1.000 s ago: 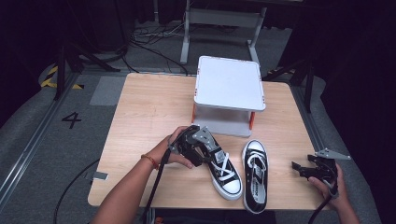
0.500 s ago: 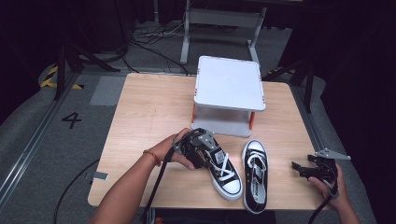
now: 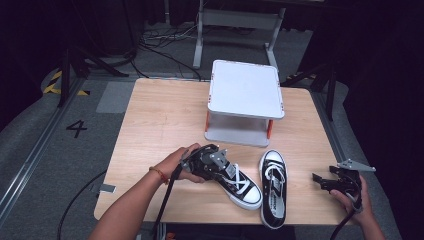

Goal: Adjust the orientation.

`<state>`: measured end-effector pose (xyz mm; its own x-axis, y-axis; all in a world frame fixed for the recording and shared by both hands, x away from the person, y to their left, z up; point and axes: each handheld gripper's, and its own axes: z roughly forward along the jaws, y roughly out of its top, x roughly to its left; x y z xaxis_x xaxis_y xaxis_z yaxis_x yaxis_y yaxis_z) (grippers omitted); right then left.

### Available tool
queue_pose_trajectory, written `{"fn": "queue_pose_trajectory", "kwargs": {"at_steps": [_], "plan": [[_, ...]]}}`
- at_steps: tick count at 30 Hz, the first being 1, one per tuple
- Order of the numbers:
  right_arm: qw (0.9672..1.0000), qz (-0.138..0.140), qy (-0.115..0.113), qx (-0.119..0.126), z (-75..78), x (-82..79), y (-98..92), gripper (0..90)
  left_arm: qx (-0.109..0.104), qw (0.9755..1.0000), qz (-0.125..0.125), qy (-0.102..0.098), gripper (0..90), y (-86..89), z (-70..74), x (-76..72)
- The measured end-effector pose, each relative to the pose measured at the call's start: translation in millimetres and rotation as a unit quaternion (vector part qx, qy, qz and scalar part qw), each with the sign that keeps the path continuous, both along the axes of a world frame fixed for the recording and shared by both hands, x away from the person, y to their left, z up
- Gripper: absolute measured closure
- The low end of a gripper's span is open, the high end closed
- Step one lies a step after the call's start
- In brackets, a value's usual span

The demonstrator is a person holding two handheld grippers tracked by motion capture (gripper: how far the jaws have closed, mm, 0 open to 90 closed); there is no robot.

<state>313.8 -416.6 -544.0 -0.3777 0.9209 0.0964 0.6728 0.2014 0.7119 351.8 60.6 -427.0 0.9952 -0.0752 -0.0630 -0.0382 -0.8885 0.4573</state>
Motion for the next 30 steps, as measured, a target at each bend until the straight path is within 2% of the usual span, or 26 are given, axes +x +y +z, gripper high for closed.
{"fn": "queue_pose_trajectory", "kwargs": {"at_steps": [2,3,4,6,7,8,10,11,16,19,20,22,24,25,26,27,30], "plan": [[1.0000,0.000,0.000,0.000,0.0,0.0,0.0,15.3,0.006,0.9997,0.022,-0.009,85.0,7.3,2.2,-6.8],[1.0000,0.000,0.000,0.000,0.0,0.0,0.0,15.3,0.006,0.9997,0.022,-0.009,85.1,7.3,2.2,-6.8],[1.0000,0.000,0.000,0.000,0.0,0.0,0.0,15.3,0.005,0.9987,0.048,-0.014,85.2,16.9,2.6,-11.5],[1.0000,0.001,-0.001,0.000,0.0,0.2,-0.1,15.2,0.003,0.9971,0.075,-0.010,85.3,27.4,3.5,-13.7],[1.0000,0.001,-0.001,0.000,0.0,0.2,-0.1,15.2,0.003,0.9971,0.075,-0.010,85.3,27.4,3.5,-13.7],[1.0000,0.001,0.000,0.000,0.0,0.4,0.1,15.2,-0.002,0.9943,0.107,-0.001,85.3,35.8,3.0,-15.7],[1.0000,0.001,0.000,0.000,0.1,0.7,0.5,15.1,-0.007,0.9911,0.133,0.007,85.3,39.7,2.0,-17.9],[1.0000,0.001,0.000,0.000,0.0,1.0,0.7,15.1,-0.010,0.9903,0.138,0.012,85.1,40.0,1.4,-19.0],[1.0000,0.003,0.000,0.000,-0.1,2.3,1.4,15.0,-0.022,0.9911,0.129,0.025,78.4,41.9,2.8,-20.8],[1.0000,0.003,0.000,0.000,-0.1,2.3,1.4,14.9,-0.024,0.9901,0.138,0.016,65.0,51.1,8.0,-18.3],[1.0000,0.003,0.000,0.000,-0.1,2.3,1.3,15.0,-0.019,0.9904,0.137,0.012,63.8,54.9,9.7,-17.7],[1.0000,0.003,0.000,0.000,-0.1,2.3,1.4,15.0,0.005,0.9908,0.135,-0.003,56.3,61.3,10.5,-16.9],[1.0000,0.004,0.000,0.000,-0.1,2.4,1.3,15.0,0.024,0.9914,0.129,0.004,52.5,67.1,6.8,-15.6],[1.0000,0.004,0.000,0.000,-0.1,2.4,1.3,15.0,0.024,0.9914,0.129,0.004,52.6,67.1,6.8,-15.6],[1.0000,0.003,0.000,0.000,-0.1,2.3,1.4,15.0,0.053,0.9907,0.126,-0.002,52.9,70.4,0.0,-14.1],[1.0000,0.003,0.000,0.000,-0.1,2.3,1.4,15.0,0.050,0.9909,0.125,-0.002,54.5,72.4,-2.0,-13.6],[1.0000,0.004,0.000,0.000,-0.1,2.3,1.4,15.0,0.034,0.9899,0.137,0.002,71.0,75.8,-2.7,-9.8]]}}
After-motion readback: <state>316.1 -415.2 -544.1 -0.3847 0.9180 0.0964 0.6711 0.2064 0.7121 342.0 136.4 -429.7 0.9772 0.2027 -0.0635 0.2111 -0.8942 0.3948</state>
